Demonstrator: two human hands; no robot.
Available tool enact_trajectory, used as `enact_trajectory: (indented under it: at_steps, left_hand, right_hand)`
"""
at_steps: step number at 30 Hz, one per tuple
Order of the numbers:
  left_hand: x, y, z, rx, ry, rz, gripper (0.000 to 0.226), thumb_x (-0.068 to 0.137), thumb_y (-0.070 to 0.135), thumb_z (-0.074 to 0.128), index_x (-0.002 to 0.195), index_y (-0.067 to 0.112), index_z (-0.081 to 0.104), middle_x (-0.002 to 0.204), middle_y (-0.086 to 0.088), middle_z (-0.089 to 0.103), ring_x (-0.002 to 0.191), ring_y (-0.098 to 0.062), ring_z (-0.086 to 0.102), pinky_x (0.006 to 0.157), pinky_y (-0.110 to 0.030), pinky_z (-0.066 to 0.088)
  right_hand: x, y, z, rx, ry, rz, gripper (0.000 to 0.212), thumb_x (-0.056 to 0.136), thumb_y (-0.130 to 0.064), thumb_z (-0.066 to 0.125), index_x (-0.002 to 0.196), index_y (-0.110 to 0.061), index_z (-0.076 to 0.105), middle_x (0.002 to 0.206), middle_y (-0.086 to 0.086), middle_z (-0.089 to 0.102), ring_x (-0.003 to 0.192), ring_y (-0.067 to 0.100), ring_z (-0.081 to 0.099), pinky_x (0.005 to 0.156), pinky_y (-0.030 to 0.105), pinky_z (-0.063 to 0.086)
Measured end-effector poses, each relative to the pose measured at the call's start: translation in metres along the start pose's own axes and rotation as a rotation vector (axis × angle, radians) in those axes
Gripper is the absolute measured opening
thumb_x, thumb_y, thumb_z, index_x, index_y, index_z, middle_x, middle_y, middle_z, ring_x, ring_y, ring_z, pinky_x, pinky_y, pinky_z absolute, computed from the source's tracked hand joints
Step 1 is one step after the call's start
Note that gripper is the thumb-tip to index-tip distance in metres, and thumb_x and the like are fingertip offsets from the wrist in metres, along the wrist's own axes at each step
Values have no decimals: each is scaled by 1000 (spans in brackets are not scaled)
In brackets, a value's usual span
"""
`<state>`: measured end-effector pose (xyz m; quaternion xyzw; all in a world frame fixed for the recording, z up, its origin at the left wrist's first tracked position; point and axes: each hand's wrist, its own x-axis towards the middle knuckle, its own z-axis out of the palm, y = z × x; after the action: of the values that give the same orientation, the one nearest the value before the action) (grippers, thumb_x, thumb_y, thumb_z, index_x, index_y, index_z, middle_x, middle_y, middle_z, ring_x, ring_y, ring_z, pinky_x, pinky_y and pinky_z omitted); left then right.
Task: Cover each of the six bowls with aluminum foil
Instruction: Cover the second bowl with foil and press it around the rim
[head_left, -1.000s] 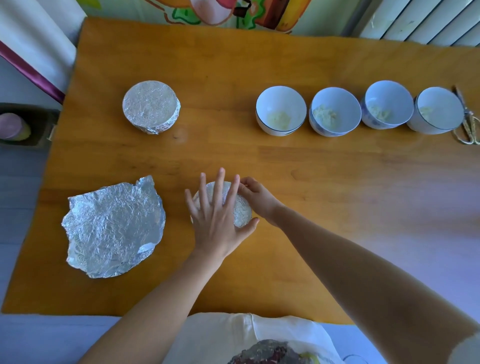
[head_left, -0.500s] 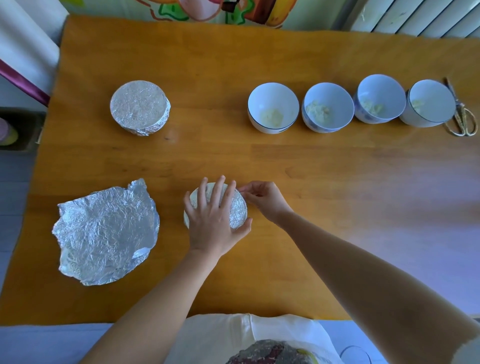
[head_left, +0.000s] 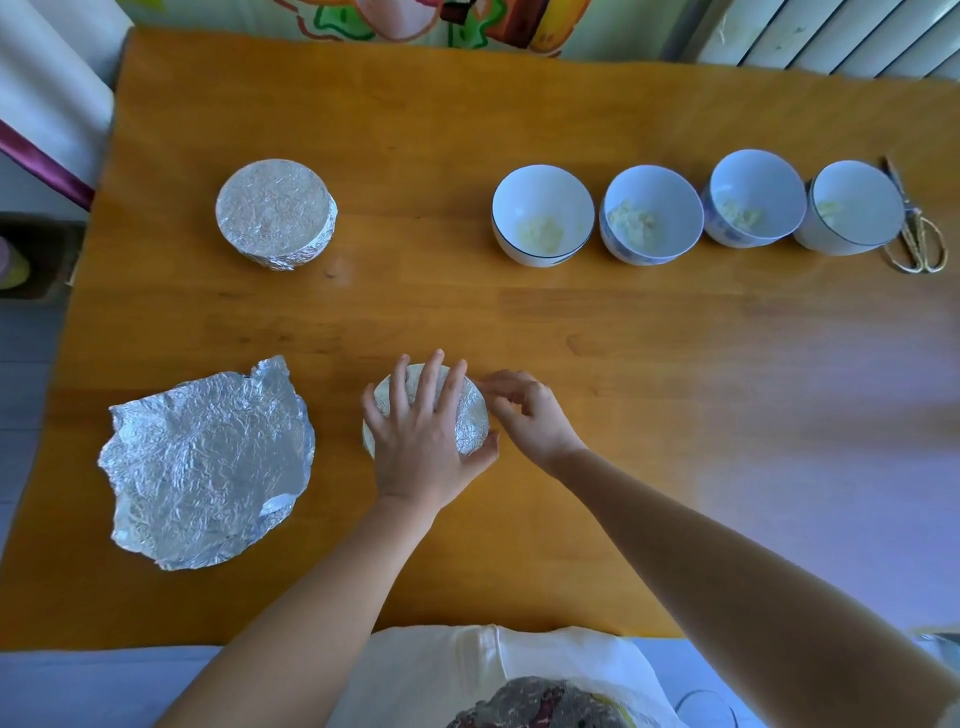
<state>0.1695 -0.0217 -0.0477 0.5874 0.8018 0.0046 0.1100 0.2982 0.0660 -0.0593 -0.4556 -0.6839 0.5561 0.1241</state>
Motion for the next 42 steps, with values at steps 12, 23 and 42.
enact_trajectory:
  at_steps: [12,23,42]
  left_hand:
    - [-5,-6,-9,-216,68,-68,92,82,81,27,157,28,25,167,-2,14,152,-33,12,113,-64,13]
    - [-14,-38,-16,-1218,63,-626,57,103,52,28,154,25,30,156,3,36,141,-14,36,110,-30,30]
    - [-33,-40,-23,-1863,-140,-1253,45,104,48,32,119,14,58,108,-15,60,97,-29,59,92,-52,50]
  right_hand:
    - [3,-6,2,205,-46,181,37,103,-24,47,138,-16,55,139,-1,57,128,6,49,110,24,37]
    - [-20,-3,21,386,92,228,33,101,-27,49,134,-26,53,127,-3,60,120,14,56,106,41,45]
    - [-25,-10,11,756,-121,663,40,95,-43,55,128,-20,57,110,10,61,87,23,64,75,38,57]
